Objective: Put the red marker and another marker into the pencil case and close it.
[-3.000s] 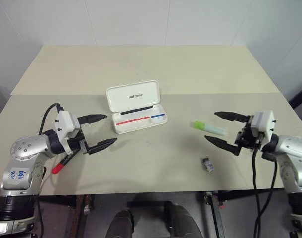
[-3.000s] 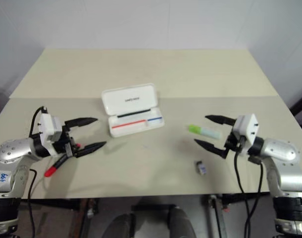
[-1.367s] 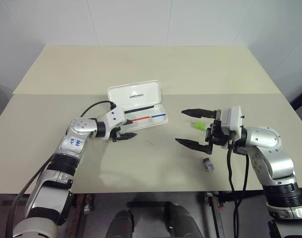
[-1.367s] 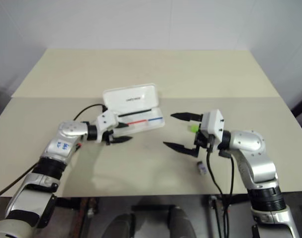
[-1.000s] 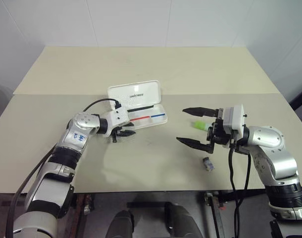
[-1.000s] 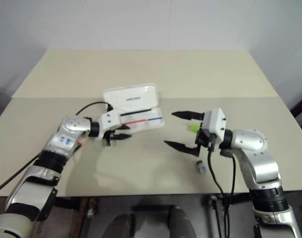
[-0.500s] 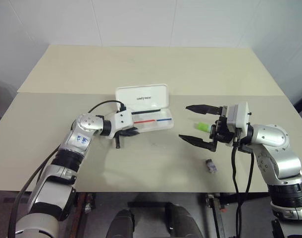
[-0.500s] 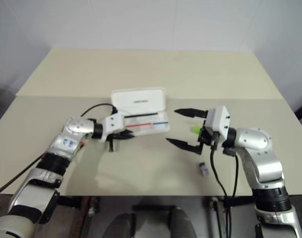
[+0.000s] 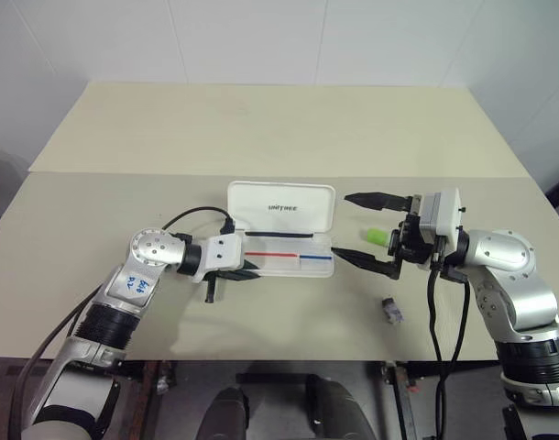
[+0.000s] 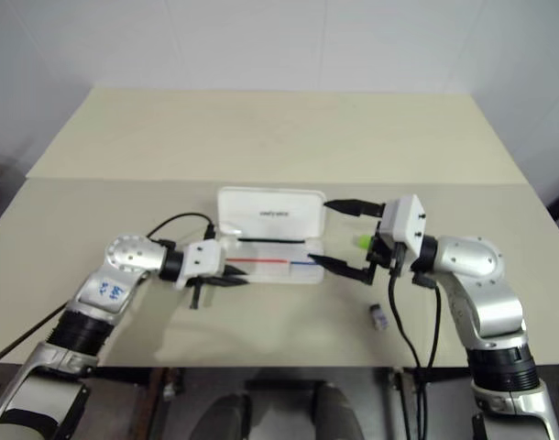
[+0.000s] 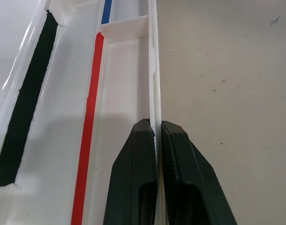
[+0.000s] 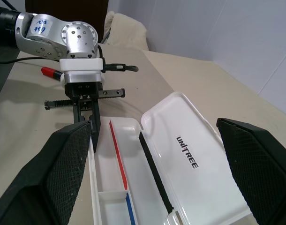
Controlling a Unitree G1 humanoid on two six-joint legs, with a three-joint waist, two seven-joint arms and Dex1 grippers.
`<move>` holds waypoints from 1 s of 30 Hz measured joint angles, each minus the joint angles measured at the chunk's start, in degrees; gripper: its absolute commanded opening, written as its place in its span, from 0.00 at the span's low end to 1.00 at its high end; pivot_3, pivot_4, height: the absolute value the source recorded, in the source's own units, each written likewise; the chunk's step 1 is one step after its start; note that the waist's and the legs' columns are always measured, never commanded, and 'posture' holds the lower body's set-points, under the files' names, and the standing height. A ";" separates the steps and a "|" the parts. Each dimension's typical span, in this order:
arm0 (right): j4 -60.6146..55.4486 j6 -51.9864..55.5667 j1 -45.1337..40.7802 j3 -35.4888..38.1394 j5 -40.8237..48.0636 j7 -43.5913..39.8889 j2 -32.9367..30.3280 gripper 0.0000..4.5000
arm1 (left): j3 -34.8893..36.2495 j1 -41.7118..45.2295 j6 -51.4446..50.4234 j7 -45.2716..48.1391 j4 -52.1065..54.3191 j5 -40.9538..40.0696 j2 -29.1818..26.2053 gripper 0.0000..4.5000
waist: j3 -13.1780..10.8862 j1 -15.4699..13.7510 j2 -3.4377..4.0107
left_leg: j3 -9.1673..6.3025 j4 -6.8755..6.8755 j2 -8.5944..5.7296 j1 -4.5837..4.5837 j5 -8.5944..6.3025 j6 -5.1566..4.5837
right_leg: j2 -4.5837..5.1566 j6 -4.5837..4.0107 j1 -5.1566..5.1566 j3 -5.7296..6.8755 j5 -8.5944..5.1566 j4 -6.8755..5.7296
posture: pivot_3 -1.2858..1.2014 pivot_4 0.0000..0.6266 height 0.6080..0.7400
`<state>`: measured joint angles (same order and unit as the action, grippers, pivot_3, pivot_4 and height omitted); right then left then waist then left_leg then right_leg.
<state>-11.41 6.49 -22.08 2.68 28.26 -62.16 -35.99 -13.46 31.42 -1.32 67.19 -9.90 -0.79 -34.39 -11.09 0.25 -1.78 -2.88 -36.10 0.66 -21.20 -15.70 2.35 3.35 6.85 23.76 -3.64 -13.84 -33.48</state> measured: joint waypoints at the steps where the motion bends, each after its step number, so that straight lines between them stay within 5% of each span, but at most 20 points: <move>1: -0.01 0.05 0.10 0.00 0.00 0.01 0.00 1.00 | -0.04 -0.26 -0.59 -0.37 0.67 0.00 0.25 0.00 | 0.00 0.00 0.00 | 0.00 0.00 0.00 0.00 0.00 0.00 | 0.00 0.00 0.00 0.00 0.00 0.00 | 0.52 0.24 1.00; 13: -0.95 0.13 0.76 -0.02 0.17 0.07 0.06 1.00 | -0.71 -6.41 -12.49 -2.80 13.93 -0.01 -0.07 0.00 | 0.00 0.02 0.01 | 0.00 -0.01 0.00 0.02 -0.04 0.02 | 0.02 0.01 -0.01 0.00 -0.08 -0.02 | 0.52 0.24 1.00; 26: -0.92 0.12 0.74 -0.22 0.11 0.07 1.18 1.00 | -1.30 -7.91 -16.71 -4.52 16.23 -1.68 0.38 0.98 | 0.01 0.03 0.01 | -0.01 -0.24 -0.02 0.05 -0.06 0.01 | 0.04 -0.26 -0.07 -0.01 -0.24 -0.11 | 0.52 0.24 1.00; 30: -0.69 0.12 0.50 -0.36 0.10 0.05 1.54 1.00 | -0.52 -9.47 -15.48 -4.22 16.47 -4.95 1.54 0.99 | 0.01 0.07 0.01 | -0.01 -0.18 0.00 0.06 -0.07 0.01 | 0.03 -0.23 -0.05 -0.01 -0.23 -0.13 | 0.52 0.24 1.00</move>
<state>-12.11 6.61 -21.58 2.33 28.36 -62.11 -34.45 -13.98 21.95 -16.80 62.97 6.56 -5.74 -32.85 -11.08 0.32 -1.76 -2.90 -36.28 0.66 -21.15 -15.77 2.36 3.38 6.62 23.71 -3.65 -14.06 -33.61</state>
